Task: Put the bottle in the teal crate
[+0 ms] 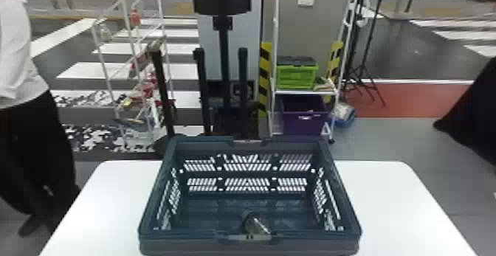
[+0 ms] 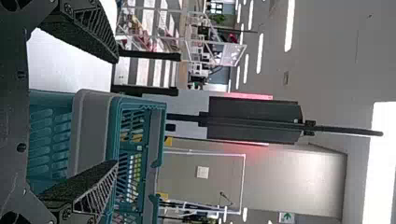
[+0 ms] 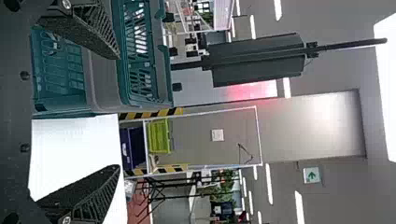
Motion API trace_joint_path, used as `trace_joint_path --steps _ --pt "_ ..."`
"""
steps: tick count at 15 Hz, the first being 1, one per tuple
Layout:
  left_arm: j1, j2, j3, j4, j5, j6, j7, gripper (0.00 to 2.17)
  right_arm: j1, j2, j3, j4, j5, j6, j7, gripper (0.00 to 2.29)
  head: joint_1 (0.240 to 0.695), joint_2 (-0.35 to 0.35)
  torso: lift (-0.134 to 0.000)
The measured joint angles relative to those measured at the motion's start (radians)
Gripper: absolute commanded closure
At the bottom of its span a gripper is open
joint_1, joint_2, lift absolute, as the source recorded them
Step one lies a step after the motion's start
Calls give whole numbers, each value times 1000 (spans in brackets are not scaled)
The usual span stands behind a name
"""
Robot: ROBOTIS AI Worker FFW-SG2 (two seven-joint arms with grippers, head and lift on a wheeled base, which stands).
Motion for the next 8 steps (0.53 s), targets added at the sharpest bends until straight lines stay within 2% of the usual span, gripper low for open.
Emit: trace_joint_path --steps 3,8 --pt "0 0 0 0 0 2 0 120 0 -3 2 -37 1 93 1 63 499 0 0" --pt "-4 0 0 3 0 20 2 120 -7 -3 5 -42 3 119 1 63 499 0 0"
